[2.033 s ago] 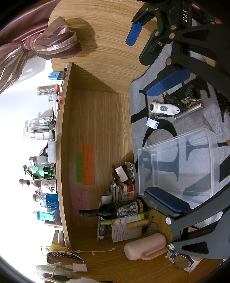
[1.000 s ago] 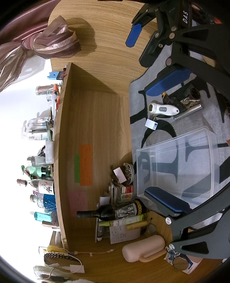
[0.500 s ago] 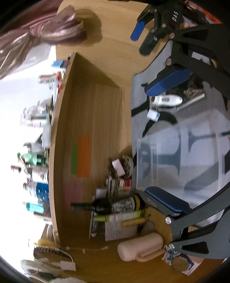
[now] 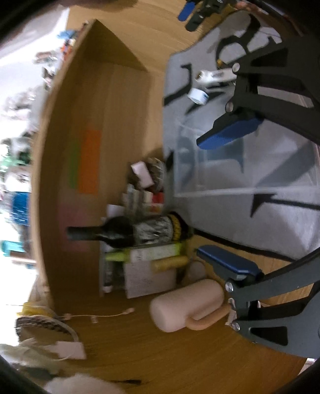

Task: Organize rigid objects
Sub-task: 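Grasp the clear box rim with the left tool while the right tool grasps the white device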

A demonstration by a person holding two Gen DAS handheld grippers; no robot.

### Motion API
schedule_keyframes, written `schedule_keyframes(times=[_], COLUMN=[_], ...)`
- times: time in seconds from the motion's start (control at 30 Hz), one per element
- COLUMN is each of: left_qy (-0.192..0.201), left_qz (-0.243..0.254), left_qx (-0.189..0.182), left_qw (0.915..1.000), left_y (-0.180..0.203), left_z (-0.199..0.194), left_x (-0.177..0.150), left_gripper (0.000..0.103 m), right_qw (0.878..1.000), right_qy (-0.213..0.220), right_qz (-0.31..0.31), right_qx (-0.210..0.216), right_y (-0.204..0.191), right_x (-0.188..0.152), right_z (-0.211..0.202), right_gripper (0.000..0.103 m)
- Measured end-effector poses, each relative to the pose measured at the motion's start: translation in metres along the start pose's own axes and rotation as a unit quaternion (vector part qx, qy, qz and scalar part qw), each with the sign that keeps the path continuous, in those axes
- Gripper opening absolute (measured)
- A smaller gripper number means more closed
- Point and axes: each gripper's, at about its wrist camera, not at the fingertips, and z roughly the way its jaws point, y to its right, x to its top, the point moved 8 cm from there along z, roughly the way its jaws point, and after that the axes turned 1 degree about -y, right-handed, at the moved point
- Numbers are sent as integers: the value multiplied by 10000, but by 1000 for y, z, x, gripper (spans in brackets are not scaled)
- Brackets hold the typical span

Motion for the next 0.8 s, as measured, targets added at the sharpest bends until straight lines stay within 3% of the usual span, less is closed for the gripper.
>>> schedule_keyframes(times=[0.07, 0.23, 0.4, 0.6, 0.8], left_qy=[-326, -994, -1666, -1999, -2175], left_qz=[24, 31, -81, -98, 80], left_qx=[-2, -201, -533, -800, -971], left_qw=[9995, 9948, 9846, 9765, 9712], left_y=[-6, -10, -9, -7, 6], left_z=[16, 48, 74, 83, 86], left_x=[-10, -33, -56, -65, -74], left_gripper=[67, 61, 49, 41, 25], right_qw=[9999, 9985, 9947, 9877, 9799], right_qy=[-136, -544, -1024, -1555, -1986], right_qz=[-32, -74, -4, 132, 187], right_qx=[-2, 29, 59, 32, -30], right_y=[-1, -1, 4, 12, 16], right_x=[-2, -10, -23, -40, -52], right_z=[10, 36, 63, 91, 117], right_gripper=[84, 71, 69, 66, 64])
